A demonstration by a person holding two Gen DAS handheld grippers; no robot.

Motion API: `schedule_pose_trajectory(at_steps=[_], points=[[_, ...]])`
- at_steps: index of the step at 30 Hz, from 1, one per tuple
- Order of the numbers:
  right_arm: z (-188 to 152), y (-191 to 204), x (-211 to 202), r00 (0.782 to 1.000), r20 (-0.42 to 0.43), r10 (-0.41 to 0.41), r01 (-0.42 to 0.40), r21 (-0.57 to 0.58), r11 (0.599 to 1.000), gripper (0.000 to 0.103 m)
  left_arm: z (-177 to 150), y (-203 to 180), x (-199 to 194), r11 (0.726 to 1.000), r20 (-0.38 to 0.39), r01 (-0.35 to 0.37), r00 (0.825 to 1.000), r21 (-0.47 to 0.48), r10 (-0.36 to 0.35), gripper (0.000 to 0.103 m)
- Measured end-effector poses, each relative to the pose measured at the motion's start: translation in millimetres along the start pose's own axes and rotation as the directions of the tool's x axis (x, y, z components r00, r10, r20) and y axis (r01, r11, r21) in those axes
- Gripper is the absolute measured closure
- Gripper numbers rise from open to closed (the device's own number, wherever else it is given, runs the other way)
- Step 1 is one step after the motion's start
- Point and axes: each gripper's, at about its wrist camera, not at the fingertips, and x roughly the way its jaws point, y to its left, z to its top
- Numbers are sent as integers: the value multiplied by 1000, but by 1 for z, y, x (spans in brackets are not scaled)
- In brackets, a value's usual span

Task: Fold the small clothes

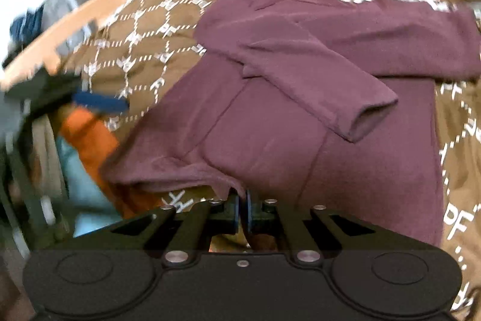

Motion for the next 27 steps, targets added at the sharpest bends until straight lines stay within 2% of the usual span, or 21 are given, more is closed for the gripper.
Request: schedule_pose_trajectory(at_steps=[4,7,9,10,11,13,14,16,20,23,24,27], points=[[0,-8,-3,999,19,30,-31,42,999,99,-4,-18,27,994,-90,-66,993,89,74,8],[-4,-8,-7,999,31,39,-40,51,998,99,-9,-22,44,982,-153,-161,973,99,175,16],[-2,-7,-7,998,41,45,-47,57,997,99,-10,-18,50,978,-174,-192,964,82,203,17],[-1,-7,-6,998,46,48,-51,60,997,99,-9,-16,50,978,-178,-199,962,64,207,22],[-1,-7,-7,997,50,52,-55,62,997,99,-9,-14,49,976,-177,-210,960,50,216,26],[-2,-7,-7,997,53,50,-54,62,997,98,-10,-7,44,971,-165,-238,957,37,241,41],[-2,-7,-7,997,54,48,-51,62,997,98,-9,-6,40,970,-153,-243,957,27,244,45],[-3,-7,-7,997,58,42,-45,67,997,98,-8,-4,31,967,-127,-253,959,13,252,58],[-6,-7,-8,997,68,27,-31,69,997,98,-6,-1,17,950,-84,-311,947,0,310,73],[-7,-4,-11,996,86,15,-20,59,998,98,-6,6,10,945,-69,-325,944,-39,322,94],[-7,-2,-12,996,90,10,-14,49,999,98,-5,9,8,946,-55,-319,947,-58,316,98],[-8,13,-9,996,84,-37,40,-32,999,96,-3,16,2,942,-21,-318,948,-106,317,99]])
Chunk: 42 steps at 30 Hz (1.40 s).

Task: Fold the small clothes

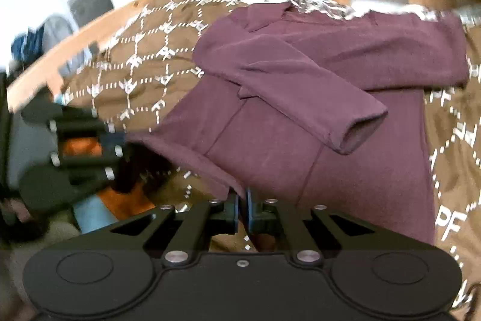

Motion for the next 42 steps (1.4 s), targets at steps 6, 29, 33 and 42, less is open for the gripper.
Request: schedule_pose_trajectory(at_steps=[6,29,33,42], points=[[-8,31,12,997,-41,-71,62,-179,982,58,6,19,-8,994,70,-25,997,-107,32,100],[-29,66,31,952,-54,-300,248,-436,865,37,11,69,-42,948,186,-3,980,-319,66,100],[-30,81,41,947,-2,-322,283,-472,835,28,10,70,-41,939,208,27,977,-343,48,100],[-42,83,77,838,48,-544,485,-523,701,29,4,85,-44,908,232,44,971,-417,60,99]])
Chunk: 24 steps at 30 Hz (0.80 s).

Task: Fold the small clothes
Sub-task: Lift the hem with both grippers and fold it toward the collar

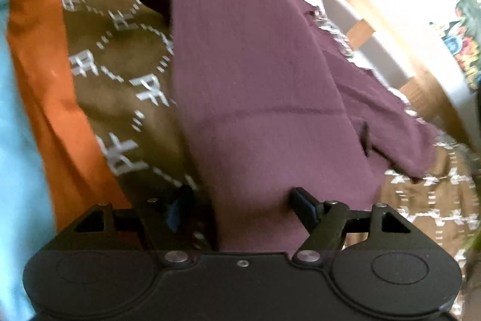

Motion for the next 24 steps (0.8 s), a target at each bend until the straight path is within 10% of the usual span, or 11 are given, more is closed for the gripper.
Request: schedule_pose_trajectory(at_steps=[2,7,11,18,24], points=[[-6,-3,1,997,-29,-74,73,-34,997,33,0,5,-1,1000,-3,2,1000,-18,-3,99],[-12,-33,-14,992,-55,-117,120,56,991,93,-2,4,-6,1000,-5,-1,1000,3,1,99],[-9,-71,-49,998,-7,-58,58,207,977,98,1,-5,-22,998,1,12,1000,68,-12,100],[-11,-84,-124,975,49,-219,222,-72,972,99,0,-36,-57,955,-53,91,995,282,-79,100],[-41,-60,-165,985,0,-172,169,-165,972,99,-28,-60,-96,869,-118,145,988,473,-100,100]])
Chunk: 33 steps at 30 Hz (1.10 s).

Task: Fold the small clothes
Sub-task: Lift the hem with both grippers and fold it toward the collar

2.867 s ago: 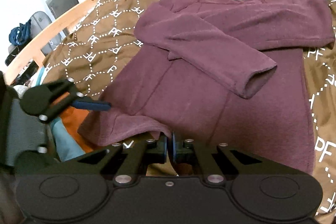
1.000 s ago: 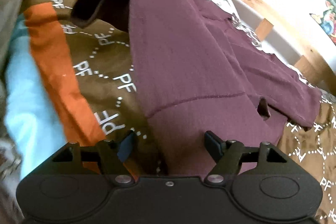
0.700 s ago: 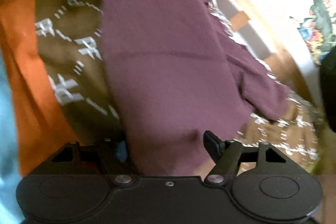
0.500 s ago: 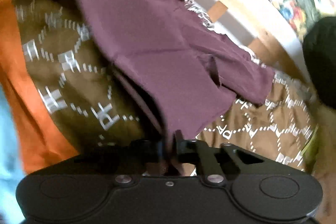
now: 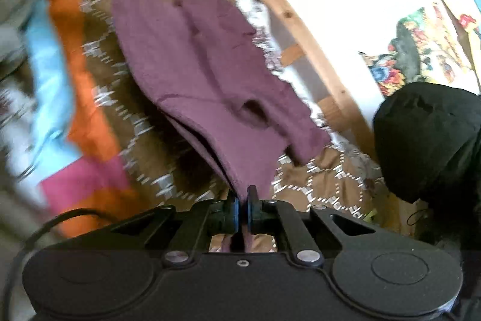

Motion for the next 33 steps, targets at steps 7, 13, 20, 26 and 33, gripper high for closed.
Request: schedule_pose_trajectory(at_steps=[7,13,20,26,33], points=[[-3,38,-59,981,-43,187,-188,-11,982,99,-27,-5,-43,994,-98,104,990,-25,-106,100],[4,42,-78,966,-49,255,-254,24,967,99,-16,10,-36,990,-114,126,984,-68,-133,100],[27,-22,-37,986,41,164,-168,150,974,99,34,44,17,997,-79,22,996,-75,-28,99],[40,-86,17,990,114,84,-119,342,932,99,76,77,94,994,-58,-42,998,-96,36,95],[65,-113,114,991,113,-70,22,378,926,99,96,110,193,984,-77,-121,991,-133,111,95]])
